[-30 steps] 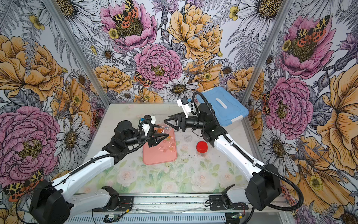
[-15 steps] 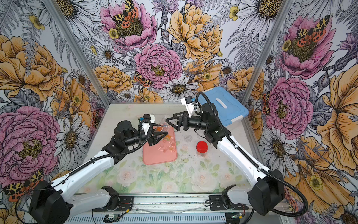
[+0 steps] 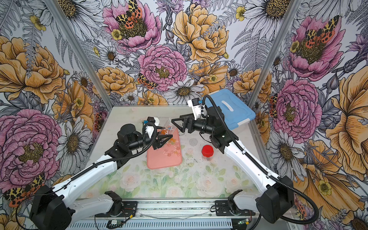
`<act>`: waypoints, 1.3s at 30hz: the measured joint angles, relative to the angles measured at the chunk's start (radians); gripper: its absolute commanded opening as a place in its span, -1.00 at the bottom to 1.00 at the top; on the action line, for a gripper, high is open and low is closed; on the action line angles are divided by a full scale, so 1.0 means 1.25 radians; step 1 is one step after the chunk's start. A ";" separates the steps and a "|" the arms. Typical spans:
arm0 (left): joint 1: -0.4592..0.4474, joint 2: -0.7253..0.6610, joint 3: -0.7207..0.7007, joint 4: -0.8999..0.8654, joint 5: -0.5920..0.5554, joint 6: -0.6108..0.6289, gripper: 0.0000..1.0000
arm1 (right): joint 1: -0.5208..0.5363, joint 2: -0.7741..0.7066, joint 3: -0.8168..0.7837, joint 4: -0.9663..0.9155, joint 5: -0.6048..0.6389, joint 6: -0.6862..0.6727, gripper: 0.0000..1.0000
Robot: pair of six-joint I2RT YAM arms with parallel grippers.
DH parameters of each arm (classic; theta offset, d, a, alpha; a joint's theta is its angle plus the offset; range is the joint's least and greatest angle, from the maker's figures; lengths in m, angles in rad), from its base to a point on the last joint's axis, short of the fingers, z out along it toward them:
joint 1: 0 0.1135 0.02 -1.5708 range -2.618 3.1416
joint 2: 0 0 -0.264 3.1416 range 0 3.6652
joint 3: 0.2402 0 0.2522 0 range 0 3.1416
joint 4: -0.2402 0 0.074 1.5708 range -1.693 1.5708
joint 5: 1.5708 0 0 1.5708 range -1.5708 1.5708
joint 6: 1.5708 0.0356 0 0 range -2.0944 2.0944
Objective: Pour the candies out of the jar
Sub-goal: Unscrew the lid from the jar.
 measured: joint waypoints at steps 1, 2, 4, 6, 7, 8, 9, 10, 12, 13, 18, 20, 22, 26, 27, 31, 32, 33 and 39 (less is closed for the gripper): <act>-0.002 0.001 0.000 0.000 -0.002 0.000 -1.00 | 0.004 0.003 0.002 -0.001 0.002 -0.002 0.73; -0.002 0.001 0.000 0.000 -0.002 0.000 -1.00 | 0.008 0.006 0.004 -0.001 0.004 -0.003 0.71; -0.005 0.001 0.000 -0.001 -0.005 0.002 -1.00 | 0.015 0.010 0.005 -0.005 0.006 -0.006 0.68; -0.005 0.001 0.000 -0.001 -0.005 0.002 -1.00 | 0.017 0.013 0.008 -0.005 0.009 -0.009 0.62; -0.006 0.001 0.000 -0.002 -0.005 0.002 -1.00 | 0.020 0.015 0.009 -0.005 0.010 -0.012 0.59; -0.006 0.001 0.000 -0.002 -0.007 0.002 -1.00 | 0.021 0.016 0.009 -0.005 0.011 -0.015 0.55; -0.007 0.001 0.000 -0.002 -0.008 0.002 -1.00 | 0.021 0.016 0.009 -0.006 0.011 -0.015 0.52; -0.007 0.001 0.000 -0.003 -0.008 0.003 -1.00 | 0.021 0.016 0.009 -0.006 0.012 -0.018 0.47; -0.007 0.001 0.000 -0.003 -0.008 0.003 -1.00 | 0.022 0.016 0.009 -0.007 0.012 -0.019 0.40; -0.007 0.001 0.000 -0.003 -0.009 0.005 -1.00 | 0.022 0.016 0.009 -0.007 0.012 -0.021 0.37; -0.007 0.002 0.000 -0.007 -0.010 0.008 -1.00 | 0.025 0.022 0.010 -0.006 0.011 -0.020 0.26; -0.007 0.005 0.000 -0.008 -0.010 0.009 -1.00 | 0.026 0.024 0.010 -0.007 0.011 -0.020 0.21; -0.007 0.006 0.000 -0.012 -0.011 0.009 -1.00 | 0.026 0.027 0.010 -0.007 0.012 -0.020 0.15; -0.007 0.007 0.000 -0.013 -0.014 0.013 -1.00 | 0.026 0.030 0.012 -0.007 0.010 -0.020 -0.01; -0.007 0.007 0.000 -0.013 -0.016 0.014 -1.00 | 0.026 0.030 0.012 -0.007 0.010 -0.020 -0.02; -0.007 0.007 0.000 -0.012 -0.016 0.014 -1.00 | 0.021 0.030 0.013 -0.007 0.007 -0.020 -0.07; -0.007 0.007 0.000 -0.012 -0.016 0.015 -1.00 | 0.018 0.031 0.013 -0.007 0.002 -0.017 -0.08; -0.007 0.007 0.000 -0.012 -0.016 0.015 -1.00 | 0.013 0.031 0.013 -0.006 -0.008 -0.013 -0.08; -0.008 0.007 0.000 -0.013 -0.016 0.014 -1.00 | -0.018 0.044 0.013 0.002 -0.091 0.017 -0.09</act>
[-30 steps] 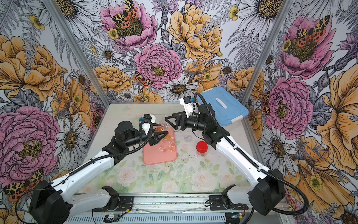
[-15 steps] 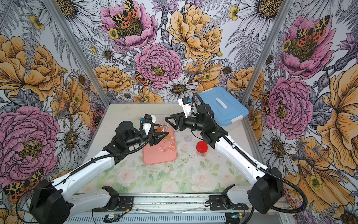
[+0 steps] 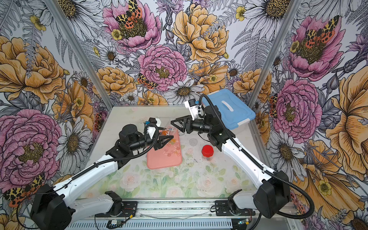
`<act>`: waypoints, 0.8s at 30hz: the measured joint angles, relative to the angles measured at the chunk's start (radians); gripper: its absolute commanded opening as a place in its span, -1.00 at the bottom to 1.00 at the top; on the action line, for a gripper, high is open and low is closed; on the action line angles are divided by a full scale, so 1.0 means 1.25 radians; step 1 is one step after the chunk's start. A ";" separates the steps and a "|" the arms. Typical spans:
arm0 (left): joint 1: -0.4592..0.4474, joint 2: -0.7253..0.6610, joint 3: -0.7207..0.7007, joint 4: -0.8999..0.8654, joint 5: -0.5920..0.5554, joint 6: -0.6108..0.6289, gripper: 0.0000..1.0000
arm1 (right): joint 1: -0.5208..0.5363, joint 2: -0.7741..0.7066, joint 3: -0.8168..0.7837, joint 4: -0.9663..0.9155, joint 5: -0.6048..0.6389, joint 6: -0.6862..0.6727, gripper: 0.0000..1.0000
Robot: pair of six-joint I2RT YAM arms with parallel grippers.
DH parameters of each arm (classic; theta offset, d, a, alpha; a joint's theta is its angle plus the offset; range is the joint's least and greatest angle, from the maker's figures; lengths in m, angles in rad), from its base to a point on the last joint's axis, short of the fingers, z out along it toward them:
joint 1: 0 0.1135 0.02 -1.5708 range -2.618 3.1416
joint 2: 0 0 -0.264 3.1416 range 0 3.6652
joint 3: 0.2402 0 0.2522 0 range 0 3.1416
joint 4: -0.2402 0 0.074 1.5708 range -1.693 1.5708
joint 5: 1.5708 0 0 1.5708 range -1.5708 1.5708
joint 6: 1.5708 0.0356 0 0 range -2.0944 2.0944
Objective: Pour the candies out of the jar
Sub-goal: Unscrew the lid from the jar.
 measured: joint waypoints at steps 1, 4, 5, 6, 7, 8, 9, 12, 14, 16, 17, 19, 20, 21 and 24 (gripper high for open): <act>0.000 0.000 0.000 -0.001 0.000 0.000 -1.00 | -0.003 0.003 0.000 0.002 -0.010 0.005 -0.09; 0.000 0.000 0.000 0.001 0.000 0.000 -1.00 | -0.009 0.004 0.000 0.006 -0.026 0.008 -0.09; 0.000 0.000 0.000 0.002 0.001 0.000 -1.00 | -0.011 0.004 0.000 0.006 -0.031 0.008 -0.10; 0.000 0.000 0.000 0.002 0.001 0.000 -1.00 | -0.011 0.004 0.000 0.006 -0.035 0.008 -0.10; 0.000 0.000 0.000 0.002 0.002 0.001 -1.00 | -0.014 0.005 0.000 0.006 -0.041 0.008 -0.11; 0.000 0.000 0.000 0.002 0.003 0.001 -1.00 | -0.015 0.005 0.000 0.006 -0.047 0.008 -0.11; 0.000 0.000 0.000 0.002 0.004 0.001 -1.00 | -0.016 0.007 0.001 0.005 -0.053 0.008 -0.13; 0.000 0.002 0.000 0.002 0.004 0.000 -1.00 | -0.016 0.012 0.010 -0.009 -0.061 0.000 -0.13; 0.000 0.007 0.000 0.006 0.006 0.001 -1.00 | -0.016 0.012 0.012 -0.020 -0.060 -0.016 -0.15; 0.000 0.013 0.000 0.007 0.009 0.001 -1.00 | -0.016 0.012 0.017 -0.040 -0.052 -0.036 -0.16; -0.001 0.016 0.000 0.007 0.009 0.001 -1.00 | -0.016 0.012 0.023 -0.056 -0.043 -0.051 -0.16; -0.002 0.025 0.004 0.005 0.009 0.001 -1.00 | -0.010 0.012 0.037 -0.096 -0.016 -0.086 -0.18; -0.002 0.028 0.007 0.002 0.009 0.001 -1.00 | -0.007 0.011 0.043 -0.112 0.002 -0.105 -0.18; -0.002 0.031 0.010 -0.002 0.009 0.003 -1.00 | -0.002 0.009 0.049 -0.127 0.021 -0.123 -0.19; -0.006 0.034 0.014 -0.020 0.004 0.003 -1.00 | 0.016 -0.002 0.062 -0.171 0.096 -0.190 -0.20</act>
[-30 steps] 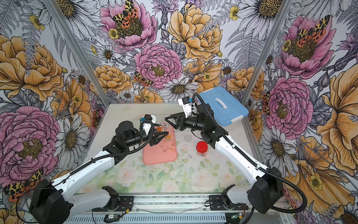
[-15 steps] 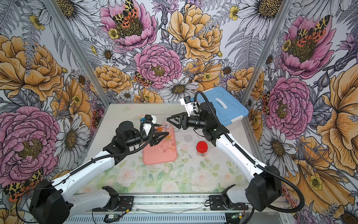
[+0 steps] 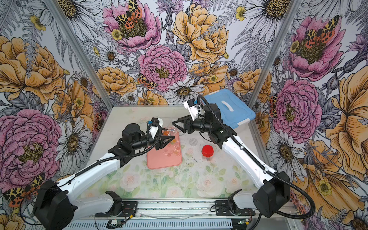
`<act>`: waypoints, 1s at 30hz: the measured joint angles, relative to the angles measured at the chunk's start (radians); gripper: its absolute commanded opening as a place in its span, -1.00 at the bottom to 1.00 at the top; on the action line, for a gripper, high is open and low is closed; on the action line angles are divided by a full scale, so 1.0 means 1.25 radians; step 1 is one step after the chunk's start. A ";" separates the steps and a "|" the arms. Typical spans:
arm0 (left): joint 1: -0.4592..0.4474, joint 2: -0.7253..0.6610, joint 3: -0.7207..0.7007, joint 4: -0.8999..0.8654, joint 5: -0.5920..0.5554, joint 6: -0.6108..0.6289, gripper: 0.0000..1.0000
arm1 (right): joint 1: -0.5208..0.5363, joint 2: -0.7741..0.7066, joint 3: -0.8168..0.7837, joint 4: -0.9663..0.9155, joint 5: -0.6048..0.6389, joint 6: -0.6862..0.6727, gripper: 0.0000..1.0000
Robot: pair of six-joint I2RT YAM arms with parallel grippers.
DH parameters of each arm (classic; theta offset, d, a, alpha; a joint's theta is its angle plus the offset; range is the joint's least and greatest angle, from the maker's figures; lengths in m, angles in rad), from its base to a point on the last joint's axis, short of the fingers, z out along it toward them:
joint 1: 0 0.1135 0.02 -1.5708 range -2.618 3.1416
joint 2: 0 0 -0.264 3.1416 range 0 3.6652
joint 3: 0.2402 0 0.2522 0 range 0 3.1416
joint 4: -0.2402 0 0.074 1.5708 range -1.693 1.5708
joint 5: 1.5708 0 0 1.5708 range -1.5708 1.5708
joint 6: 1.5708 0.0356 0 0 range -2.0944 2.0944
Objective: Pour the candies out of the jar
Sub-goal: Unscrew the lid from the jar, then place the lid at the center of the board.
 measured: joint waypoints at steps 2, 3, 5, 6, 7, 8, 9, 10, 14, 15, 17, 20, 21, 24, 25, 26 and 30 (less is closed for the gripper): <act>0.000 0.000 0.001 -0.012 -0.002 0.000 -1.00 | 0.013 -0.006 0.007 -0.027 0.049 -0.042 -0.21; 0.000 0.001 0.001 -0.016 -0.002 0.000 -1.00 | 0.020 -0.007 0.013 -0.041 0.073 -0.062 -0.22; 0.000 0.001 0.001 -0.025 -0.005 0.000 -1.00 | 0.034 -0.007 0.023 -0.063 0.113 -0.097 -0.23; 0.000 0.001 0.001 -0.030 -0.005 0.000 -1.00 | 0.038 -0.007 0.028 -0.074 0.127 -0.109 -0.24; 0.000 0.001 0.001 -0.033 -0.008 0.000 -1.00 | 0.041 -0.007 0.032 -0.082 0.138 -0.120 -0.24; 0.000 0.001 0.001 -0.034 -0.010 0.000 -1.00 | 0.042 -0.007 0.035 -0.087 0.143 -0.125 -0.25; 0.000 0.001 0.001 -0.035 -0.013 0.000 -1.00 | 0.042 -0.007 0.039 -0.093 0.146 -0.129 -0.25; 0.000 0.001 0.001 -0.036 -0.016 0.000 -1.00 | 0.042 -0.007 0.041 -0.095 0.152 -0.132 -0.26; 0.001 0.001 0.001 -0.036 -0.023 0.000 -1.00 | 0.042 -0.007 0.046 -0.098 0.163 -0.131 -0.26; 0.002 0.001 0.000 -0.035 -0.027 0.000 -1.00 | 0.040 -0.007 0.048 -0.099 0.168 -0.131 -0.27; 0.003 0.000 -0.009 -0.023 -0.039 0.000 -1.00 | 0.033 -0.007 0.049 -0.099 0.178 -0.128 -0.28; 0.013 -0.005 -0.047 0.005 -0.066 -0.003 -1.00 | 0.021 -0.007 0.048 -0.104 0.204 -0.119 -0.27; 0.019 -0.010 -0.067 0.015 -0.078 -0.006 -1.00 | 0.020 -0.007 0.045 -0.103 0.215 -0.117 -0.27; 0.041 -0.026 -0.132 0.042 -0.119 -0.020 -1.00 | 0.017 -0.007 0.019 -0.099 0.257 -0.115 -0.24; 0.049 -0.032 -0.153 0.050 -0.135 -0.026 -1.00 | 0.018 -0.006 0.002 -0.097 0.273 -0.115 -0.24; 0.055 -0.038 -0.170 0.056 -0.149 -0.032 -1.00 | 0.021 -0.004 -0.012 -0.098 0.286 -0.113 -0.24; 0.083 -0.064 -0.232 0.092 -0.207 -0.061 -1.00 | 0.048 0.038 -0.079 -0.091 0.358 -0.110 -0.24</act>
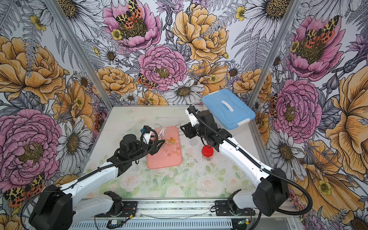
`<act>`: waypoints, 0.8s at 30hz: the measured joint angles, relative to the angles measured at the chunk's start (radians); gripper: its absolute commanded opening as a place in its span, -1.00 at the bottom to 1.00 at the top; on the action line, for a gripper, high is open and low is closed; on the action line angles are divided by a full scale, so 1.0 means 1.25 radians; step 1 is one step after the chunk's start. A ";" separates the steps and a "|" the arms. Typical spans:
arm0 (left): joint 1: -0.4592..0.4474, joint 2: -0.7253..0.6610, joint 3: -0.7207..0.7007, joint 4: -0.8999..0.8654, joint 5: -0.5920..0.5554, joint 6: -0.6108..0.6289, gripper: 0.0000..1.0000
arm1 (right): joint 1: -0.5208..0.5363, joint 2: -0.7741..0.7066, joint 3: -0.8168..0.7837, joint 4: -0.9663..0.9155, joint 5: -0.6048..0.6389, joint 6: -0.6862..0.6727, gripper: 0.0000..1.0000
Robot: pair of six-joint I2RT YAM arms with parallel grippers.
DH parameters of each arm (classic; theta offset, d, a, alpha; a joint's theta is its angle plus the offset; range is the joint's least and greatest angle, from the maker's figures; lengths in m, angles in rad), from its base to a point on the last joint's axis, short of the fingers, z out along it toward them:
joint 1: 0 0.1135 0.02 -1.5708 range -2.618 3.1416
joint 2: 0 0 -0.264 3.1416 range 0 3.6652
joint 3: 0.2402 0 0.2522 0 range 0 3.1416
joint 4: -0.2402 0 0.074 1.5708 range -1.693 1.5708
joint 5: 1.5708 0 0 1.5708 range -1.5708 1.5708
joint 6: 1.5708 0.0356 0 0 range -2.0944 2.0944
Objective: Pour the candies out of the jar
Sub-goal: Place the lid at the center of the board.
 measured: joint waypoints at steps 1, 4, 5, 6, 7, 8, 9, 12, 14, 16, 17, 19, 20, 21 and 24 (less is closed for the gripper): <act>0.007 -0.006 -0.010 0.006 -0.011 -0.006 -1.00 | 0.009 0.021 -0.015 0.002 0.018 0.000 -0.24; 0.020 -0.020 -0.027 0.024 -0.037 -0.023 -1.00 | 0.030 0.093 -0.045 0.009 0.063 0.006 -0.24; 0.023 -0.024 -0.028 0.028 -0.042 -0.026 -1.00 | 0.035 0.117 -0.055 0.014 0.079 0.009 -0.25; 0.024 -0.027 -0.029 0.032 -0.047 -0.028 -1.00 | 0.040 0.139 -0.065 0.022 0.093 0.014 -0.25; 0.024 -0.030 -0.029 0.036 -0.052 -0.029 -1.00 | 0.044 0.163 -0.075 0.031 0.110 0.021 -0.26; 0.024 -0.031 -0.029 0.038 -0.055 -0.030 -1.00 | 0.048 0.181 -0.081 0.038 0.123 0.026 -0.26; 0.024 -0.032 -0.029 0.041 -0.056 -0.033 -1.00 | 0.051 0.200 -0.085 0.045 0.141 0.034 -0.26; 0.024 -0.033 -0.029 0.042 -0.061 -0.038 -1.00 | 0.054 0.241 -0.088 0.062 0.184 0.058 -0.26; 0.024 -0.037 -0.029 0.041 -0.063 -0.041 -1.00 | 0.061 0.251 -0.090 0.073 0.203 0.073 -0.26; 0.024 -0.045 -0.029 0.040 -0.066 -0.041 -1.00 | 0.065 0.250 -0.101 0.087 0.221 0.085 -0.26; 0.024 -0.049 -0.029 0.040 -0.067 -0.041 -1.00 | 0.068 0.249 -0.108 0.093 0.226 0.093 -0.26; 0.024 -0.056 -0.029 0.040 -0.073 -0.041 -1.00 | 0.075 0.243 -0.136 0.103 0.229 0.107 -0.26; 0.024 -0.057 -0.029 0.040 -0.074 -0.041 -1.00 | 0.076 0.240 -0.148 0.102 0.229 0.114 -0.26; 0.024 -0.058 -0.029 0.040 -0.077 -0.041 -1.00 | 0.079 0.237 -0.163 0.102 0.229 0.121 -0.26; 0.024 -0.058 -0.030 0.040 -0.083 -0.041 -1.00 | 0.084 0.235 -0.191 0.101 0.228 0.137 -0.26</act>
